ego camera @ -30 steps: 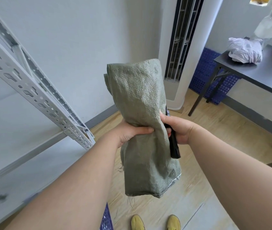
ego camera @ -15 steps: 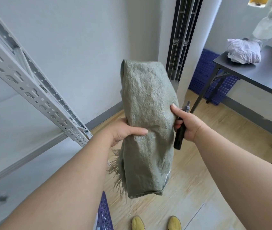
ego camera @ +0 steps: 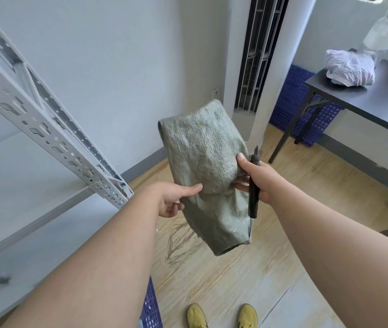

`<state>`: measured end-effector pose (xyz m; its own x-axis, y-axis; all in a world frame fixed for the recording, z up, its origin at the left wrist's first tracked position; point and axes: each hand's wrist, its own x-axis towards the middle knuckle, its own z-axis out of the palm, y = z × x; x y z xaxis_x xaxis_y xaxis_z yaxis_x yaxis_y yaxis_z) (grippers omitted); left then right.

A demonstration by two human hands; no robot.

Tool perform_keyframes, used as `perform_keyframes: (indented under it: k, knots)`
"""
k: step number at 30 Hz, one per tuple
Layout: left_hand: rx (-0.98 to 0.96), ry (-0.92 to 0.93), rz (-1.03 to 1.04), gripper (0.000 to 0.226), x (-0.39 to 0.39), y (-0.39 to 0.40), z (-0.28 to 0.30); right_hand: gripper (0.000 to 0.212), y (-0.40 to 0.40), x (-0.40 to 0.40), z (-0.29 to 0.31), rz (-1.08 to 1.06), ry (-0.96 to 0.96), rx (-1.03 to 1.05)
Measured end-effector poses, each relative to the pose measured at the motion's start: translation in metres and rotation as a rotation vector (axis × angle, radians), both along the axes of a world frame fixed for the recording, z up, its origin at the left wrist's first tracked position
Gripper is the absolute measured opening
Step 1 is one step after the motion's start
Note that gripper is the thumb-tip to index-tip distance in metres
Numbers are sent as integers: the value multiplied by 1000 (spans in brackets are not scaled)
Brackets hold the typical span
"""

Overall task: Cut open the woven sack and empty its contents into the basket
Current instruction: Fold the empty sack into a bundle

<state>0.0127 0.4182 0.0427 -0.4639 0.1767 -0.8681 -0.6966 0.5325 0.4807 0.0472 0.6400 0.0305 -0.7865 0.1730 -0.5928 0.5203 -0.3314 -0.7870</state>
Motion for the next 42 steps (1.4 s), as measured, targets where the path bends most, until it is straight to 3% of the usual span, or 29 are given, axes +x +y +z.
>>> perform_keyframes:
  k: [4, 9, 11, 13, 16, 18, 20, 23, 25, 29, 32, 34, 37, 42]
  knots:
    - [208, -69, 312, 71, 9, 1, -13, 39, 0, 1, -1, -44, -50, -44]
    - [275, 247, 612, 54, 20, 15, -22, 42, -1, -1, -3, -81, -203, 78]
    - [260, 350, 705, 66, 15, 18, -25, 43, -2, 0, -4, -50, -246, 141]
    - [203, 411, 706, 64, 12, 21, -24, 50, -2, 2, -3, 48, -262, 401]
    - [79, 461, 686, 32, 6, 22, -17, 55, -4, 1, 4, 75, -104, 955]
    - [21, 480, 675, 30, -2, 21, -18, 58, -13, 0, 15, 149, 162, 1044]
    - [-23, 486, 630, 36, -9, 21, -10, 76, -29, 0, 26, 414, 348, 1043]
    - [-82, 475, 457, 35, -15, 25, 5, 99, -50, 1, 22, 705, 344, 1169]
    - [-44, 549, 365, 25, -18, 28, 9, 87, -54, 2, 14, 638, 312, 1198]
    - [36, 862, 360, 31, -15, 31, 9, 34, -43, -4, 14, 278, 156, 1002]
    - [-174, 1040, 391, 39, 1, 30, -3, 28, -24, -10, 15, 120, 7, 693]
    - [-323, 970, 261, 44, 15, 30, -20, 28, -16, -11, 18, 79, -58, 461]
    - [-415, 677, 169, 56, 24, 25, -35, 38, -12, -10, 22, 129, -101, 172]
    - [-220, 729, 338, 61, 13, 12, -34, 36, -24, -3, 28, 267, -69, -174]
